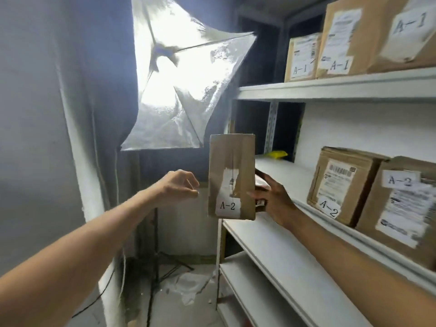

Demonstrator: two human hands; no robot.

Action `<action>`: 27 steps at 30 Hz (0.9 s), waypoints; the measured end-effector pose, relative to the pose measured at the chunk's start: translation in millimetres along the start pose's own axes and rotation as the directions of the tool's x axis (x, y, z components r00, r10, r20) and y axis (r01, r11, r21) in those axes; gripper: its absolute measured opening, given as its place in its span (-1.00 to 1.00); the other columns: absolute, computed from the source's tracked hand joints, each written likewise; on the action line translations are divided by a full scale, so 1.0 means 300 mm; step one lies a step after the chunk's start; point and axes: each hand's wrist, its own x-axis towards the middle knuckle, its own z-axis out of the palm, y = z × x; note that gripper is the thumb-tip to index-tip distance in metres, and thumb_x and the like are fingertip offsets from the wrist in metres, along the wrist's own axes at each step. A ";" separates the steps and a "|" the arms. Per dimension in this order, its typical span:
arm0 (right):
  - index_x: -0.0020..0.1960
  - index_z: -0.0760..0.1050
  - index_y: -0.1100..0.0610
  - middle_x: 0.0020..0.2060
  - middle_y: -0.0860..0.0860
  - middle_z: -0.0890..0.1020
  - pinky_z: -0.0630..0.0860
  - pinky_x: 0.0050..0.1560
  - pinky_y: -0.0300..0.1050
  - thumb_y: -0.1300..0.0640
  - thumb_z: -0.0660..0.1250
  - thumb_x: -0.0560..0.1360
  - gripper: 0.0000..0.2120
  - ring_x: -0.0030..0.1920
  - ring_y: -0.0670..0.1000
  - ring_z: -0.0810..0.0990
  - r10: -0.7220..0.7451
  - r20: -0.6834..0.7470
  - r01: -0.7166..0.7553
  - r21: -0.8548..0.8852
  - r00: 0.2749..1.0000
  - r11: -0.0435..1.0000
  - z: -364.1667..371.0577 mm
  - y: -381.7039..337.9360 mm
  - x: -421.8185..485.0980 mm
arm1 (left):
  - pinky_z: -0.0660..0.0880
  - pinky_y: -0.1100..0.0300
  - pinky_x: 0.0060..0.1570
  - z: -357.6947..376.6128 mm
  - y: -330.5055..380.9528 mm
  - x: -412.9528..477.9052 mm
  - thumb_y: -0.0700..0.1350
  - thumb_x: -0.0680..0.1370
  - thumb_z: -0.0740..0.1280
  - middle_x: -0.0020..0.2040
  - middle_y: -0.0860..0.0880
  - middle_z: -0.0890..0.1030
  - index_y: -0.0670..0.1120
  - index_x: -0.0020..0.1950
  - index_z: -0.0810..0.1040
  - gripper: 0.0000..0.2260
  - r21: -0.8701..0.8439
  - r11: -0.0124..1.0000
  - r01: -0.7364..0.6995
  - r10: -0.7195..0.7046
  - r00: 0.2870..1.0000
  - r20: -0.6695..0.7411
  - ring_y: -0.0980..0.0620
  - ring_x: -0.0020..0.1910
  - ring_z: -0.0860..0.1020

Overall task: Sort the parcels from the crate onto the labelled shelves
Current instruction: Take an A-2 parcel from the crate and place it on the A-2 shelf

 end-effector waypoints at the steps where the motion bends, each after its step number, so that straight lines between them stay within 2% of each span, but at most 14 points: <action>1: 0.30 0.43 -0.13 -0.02 0.10 0.69 0.61 -0.18 0.03 0.37 0.36 0.43 -0.43 -0.04 0.15 0.68 -0.006 -0.052 0.005 -0.014 0.999 1.000 -0.031 -0.019 0.020 | 0.42 0.35 -0.29 0.005 0.025 0.064 -0.05 0.44 0.44 -0.18 0.13 0.60 0.03 0.01 0.59 -0.84 -0.031 0.999 -0.039 0.039 0.999 0.008 0.15 -0.16 0.57; 4: 0.31 0.44 -0.18 0.01 0.11 0.68 0.58 -0.13 0.04 0.36 0.38 0.42 -0.40 0.01 0.14 0.66 -0.009 -0.172 -0.003 -0.067 0.985 0.998 -0.114 -0.052 0.060 | 0.48 0.30 -0.23 0.030 0.099 0.220 0.01 0.44 0.46 -0.15 0.10 0.63 0.01 0.02 0.60 -0.81 -0.166 0.980 -0.111 0.113 0.994 0.001 0.13 -0.14 0.59; 8: 0.22 0.47 -0.24 0.01 0.12 0.67 0.56 -0.11 0.11 0.37 0.40 0.40 -0.40 0.02 0.15 0.65 -0.030 -0.298 0.011 -0.066 0.954 0.998 -0.194 -0.061 0.105 | 0.54 0.15 0.02 0.096 0.188 0.385 0.06 0.42 0.46 0.13 -0.08 0.61 -0.11 0.30 0.46 -0.49 -0.414 0.906 -0.089 0.147 0.983 0.110 -0.03 0.09 0.59; 11: 0.21 0.49 -0.25 0.03 0.14 0.65 0.54 -0.07 0.15 0.38 0.40 0.39 -0.39 0.03 0.16 0.64 -0.051 -0.359 0.031 -0.063 0.932 0.998 -0.230 -0.053 0.147 | 0.58 0.16 -0.12 0.155 0.242 0.463 0.10 0.30 0.49 0.12 -0.10 0.63 -0.14 0.32 0.42 -0.34 -0.591 0.805 -0.045 0.192 0.963 0.188 -0.01 0.05 0.62; 12: 0.20 0.49 -0.26 0.05 0.14 0.64 0.54 -0.04 0.17 0.37 0.41 0.39 -0.39 0.05 0.17 0.63 -0.054 -0.365 0.029 -0.074 0.930 0.997 -0.239 -0.052 0.162 | 0.59 0.18 -0.18 0.174 0.253 0.484 0.09 0.27 0.50 0.05 -0.09 0.64 -0.15 0.28 0.44 -0.34 -0.626 0.779 -0.043 0.207 0.960 0.191 0.01 -0.02 0.64; 14: 0.20 0.47 -0.27 0.08 0.14 0.61 0.56 -0.03 0.19 0.37 0.42 0.38 -0.37 0.07 0.17 0.62 -0.062 -0.370 0.028 -0.096 0.927 0.995 -0.257 -0.047 0.197 | 0.61 0.14 -0.23 0.213 0.264 0.530 -0.03 0.32 0.52 -0.05 -0.09 0.64 -0.19 0.18 0.48 -0.49 -0.663 0.747 -0.055 0.200 0.969 0.145 0.00 -0.11 0.65; 18: 0.35 0.37 -0.23 0.16 0.14 0.55 0.57 -0.19 -0.05 0.34 0.44 0.39 -0.30 0.10 0.13 0.59 -0.076 -0.368 0.017 -0.162 0.927 0.987 -0.281 -0.039 0.275 | 0.63 0.11 -0.29 0.265 0.254 0.634 -0.20 0.42 0.48 -0.13 -0.10 0.62 -0.18 -0.08 0.53 -0.83 -0.658 0.744 -0.116 0.151 0.989 -0.004 0.04 -0.23 0.61; 21: 0.43 0.25 -0.18 0.21 0.08 0.46 0.54 -0.12 -0.12 0.19 0.49 0.38 -0.26 0.16 0.09 0.52 -0.023 -0.420 -0.103 -0.276 0.907 0.955 -0.284 -0.020 0.303 | 0.61 0.00 -0.13 0.304 0.238 0.705 -0.22 0.43 0.48 -0.06 -0.10 0.62 -0.20 -0.08 0.56 -0.85 -0.580 0.794 -0.182 0.136 0.983 -0.121 -0.06 -0.10 0.62; 23: 0.42 0.24 -0.02 0.19 0.07 0.44 0.51 -0.03 -0.13 0.10 0.51 0.37 -0.28 0.14 0.06 0.51 0.028 -0.493 -0.241 -0.374 0.870 0.896 -0.292 0.003 0.300 | 0.52 0.08 -0.14 0.318 0.232 0.757 -0.22 0.42 0.47 -0.07 -0.04 0.59 -0.17 -0.13 0.55 -0.88 -0.477 0.848 -0.231 0.142 0.966 -0.215 -0.05 -0.06 0.57; 25: 0.31 0.33 0.11 0.10 0.08 0.50 0.50 0.01 -0.05 0.13 0.49 0.38 -0.42 0.04 0.04 0.53 0.059 -0.521 -0.349 -0.479 0.851 0.805 -0.308 0.044 0.283 | 0.44 0.17 -0.20 0.328 0.231 0.815 -0.22 0.42 0.45 -0.09 -0.01 0.56 -0.15 -0.13 0.50 -0.86 -0.417 0.874 -0.249 0.140 0.951 -0.275 -0.02 -0.09 0.52; 27: 0.22 0.41 0.20 0.04 0.13 0.56 0.52 0.03 0.00 0.19 0.46 0.40 -0.56 0.00 0.06 0.55 0.112 -0.510 -0.421 -0.545 0.853 0.726 -0.327 0.095 0.250 | 0.41 0.22 -0.28 0.349 0.244 0.873 -0.23 0.43 0.43 -0.11 0.01 0.54 -0.16 -0.07 0.46 -0.82 -0.407 0.873 -0.268 0.161 0.947 -0.278 0.00 -0.13 0.49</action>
